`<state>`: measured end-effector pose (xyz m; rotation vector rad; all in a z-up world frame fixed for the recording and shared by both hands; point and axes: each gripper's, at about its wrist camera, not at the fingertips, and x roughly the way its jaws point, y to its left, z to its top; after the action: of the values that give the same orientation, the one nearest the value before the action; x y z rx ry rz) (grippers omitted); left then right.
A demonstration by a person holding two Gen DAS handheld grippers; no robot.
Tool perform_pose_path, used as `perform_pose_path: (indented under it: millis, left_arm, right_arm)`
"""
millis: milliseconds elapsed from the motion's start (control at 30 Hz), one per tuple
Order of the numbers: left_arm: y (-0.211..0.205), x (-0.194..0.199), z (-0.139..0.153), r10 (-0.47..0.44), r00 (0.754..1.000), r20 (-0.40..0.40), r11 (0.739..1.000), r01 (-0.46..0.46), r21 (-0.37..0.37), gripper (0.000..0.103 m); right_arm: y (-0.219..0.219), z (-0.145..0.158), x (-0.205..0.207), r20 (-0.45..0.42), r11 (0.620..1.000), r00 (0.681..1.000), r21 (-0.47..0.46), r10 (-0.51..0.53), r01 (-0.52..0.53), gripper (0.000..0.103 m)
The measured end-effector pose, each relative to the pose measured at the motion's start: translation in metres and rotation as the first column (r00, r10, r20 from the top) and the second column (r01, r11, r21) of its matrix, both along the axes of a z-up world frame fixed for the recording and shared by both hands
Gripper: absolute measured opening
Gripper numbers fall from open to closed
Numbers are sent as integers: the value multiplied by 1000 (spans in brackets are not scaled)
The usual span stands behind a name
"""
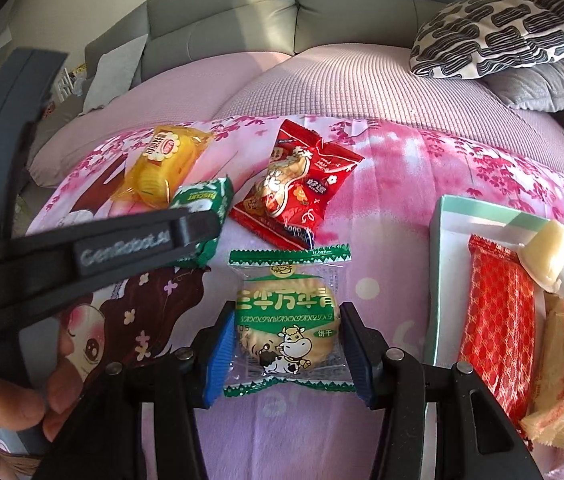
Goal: Organize snacks
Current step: 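Grasp the green biscuit box with left gripper while right grasps green-striped biscuit pack, then carry both held biscuit packs over the tray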
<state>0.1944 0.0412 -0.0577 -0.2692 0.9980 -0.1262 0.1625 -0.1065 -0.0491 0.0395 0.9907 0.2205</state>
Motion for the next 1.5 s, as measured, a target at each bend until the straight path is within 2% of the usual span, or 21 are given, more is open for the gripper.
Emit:
perform_pose_path:
  millis: [200,567,1000,1133,1300,1500]
  left_arm:
    - [4,-24,10,15,1000,13,1000,-15,-8,43]
    - [8,-61,40,33,995,89,999,-30,-36,43]
    - [-23,-72,65,-39,984,172,998,47,-43,43]
    - [-39,-74,69,-72,981,181,996,80,-37,42]
    - [-70,-79,71,-156,969,191,986,165,-29,43]
    - [-108,-87,69,-259,947,192,964,267,-17,43]
  right_arm:
    - [1,11,-13,10,1000,1000,19,-1,1,53]
    - [-12,32,-43,31,999,999,43,-29,28,53]
    - [-61,61,-60,95,988,984,53,-152,148,53]
    - [-84,68,-62,109,975,970,57,-220,215,53]
    - [-121,76,-67,123,950,942,62,-311,306,53]
    - [-171,85,-80,137,896,885,63,-445,440,53]
